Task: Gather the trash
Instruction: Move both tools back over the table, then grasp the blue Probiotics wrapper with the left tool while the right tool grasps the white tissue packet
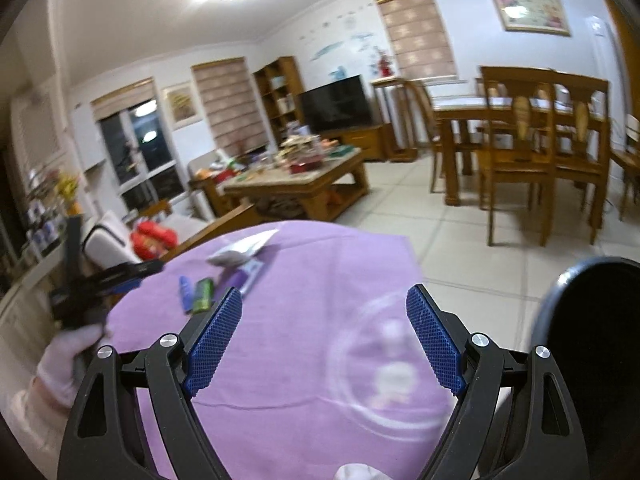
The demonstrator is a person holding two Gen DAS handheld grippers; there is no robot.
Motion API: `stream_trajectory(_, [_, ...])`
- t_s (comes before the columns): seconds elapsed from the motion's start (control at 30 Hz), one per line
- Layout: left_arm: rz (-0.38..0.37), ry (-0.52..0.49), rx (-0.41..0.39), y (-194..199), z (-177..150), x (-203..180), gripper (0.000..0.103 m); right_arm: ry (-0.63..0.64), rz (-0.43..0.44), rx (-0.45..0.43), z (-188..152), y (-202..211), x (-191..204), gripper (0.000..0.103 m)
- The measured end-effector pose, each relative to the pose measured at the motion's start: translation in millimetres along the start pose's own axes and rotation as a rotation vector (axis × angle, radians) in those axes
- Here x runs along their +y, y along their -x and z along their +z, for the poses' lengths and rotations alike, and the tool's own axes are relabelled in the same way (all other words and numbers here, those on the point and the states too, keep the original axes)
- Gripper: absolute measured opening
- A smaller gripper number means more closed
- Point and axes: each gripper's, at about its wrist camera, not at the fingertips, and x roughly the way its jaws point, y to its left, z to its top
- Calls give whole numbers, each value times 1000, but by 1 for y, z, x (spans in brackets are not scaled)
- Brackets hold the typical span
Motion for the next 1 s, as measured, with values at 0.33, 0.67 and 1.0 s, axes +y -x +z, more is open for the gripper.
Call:
stream_trajectory(0.33, [83,-38,148,-59,9,10,68,74,60,55,14,-41,46,83])
stream_trajectory(0.67, [117,-135,150,-51,2,10,12,127,122,161,54,-122,82,83])
stream_trajectory(1.0, [88,-56,21,-18,5,31,10,-103,213,364,84,-254,86,83])
